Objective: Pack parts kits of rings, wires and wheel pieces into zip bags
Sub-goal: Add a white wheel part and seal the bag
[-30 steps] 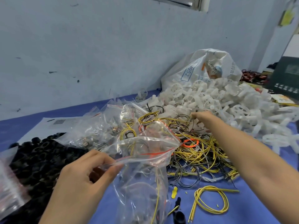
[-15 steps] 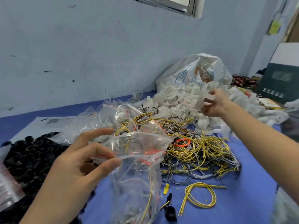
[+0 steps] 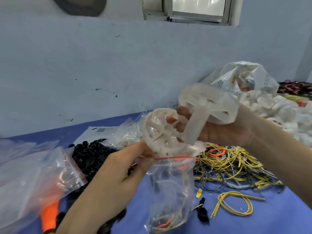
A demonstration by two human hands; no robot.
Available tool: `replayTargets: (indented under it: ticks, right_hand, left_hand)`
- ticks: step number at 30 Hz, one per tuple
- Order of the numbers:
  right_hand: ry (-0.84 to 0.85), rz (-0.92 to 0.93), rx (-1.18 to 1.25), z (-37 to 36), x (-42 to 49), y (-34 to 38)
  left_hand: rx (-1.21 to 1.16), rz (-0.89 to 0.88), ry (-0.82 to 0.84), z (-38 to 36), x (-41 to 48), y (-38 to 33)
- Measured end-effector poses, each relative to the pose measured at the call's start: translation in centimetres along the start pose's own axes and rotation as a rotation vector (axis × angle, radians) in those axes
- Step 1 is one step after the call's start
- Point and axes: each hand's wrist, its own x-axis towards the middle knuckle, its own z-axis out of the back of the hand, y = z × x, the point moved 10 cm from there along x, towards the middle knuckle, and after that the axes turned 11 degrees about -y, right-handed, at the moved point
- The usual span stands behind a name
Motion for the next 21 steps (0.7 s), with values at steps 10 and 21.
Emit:
replayTargets:
  ticks: [10,21]
  right_hand:
    - [-0.328,-0.17,-0.264,3.9,-0.2,-3.5]
    - [-0.495,-0.298,-0.593,3.9,-0.1,-1.9]
  left_hand:
    - [-0.132,-0.018,0.159,-0.5,-1.2,-0.8]
    - [-0.119,0.048,0.155,-0.7,-1.0,0.7]
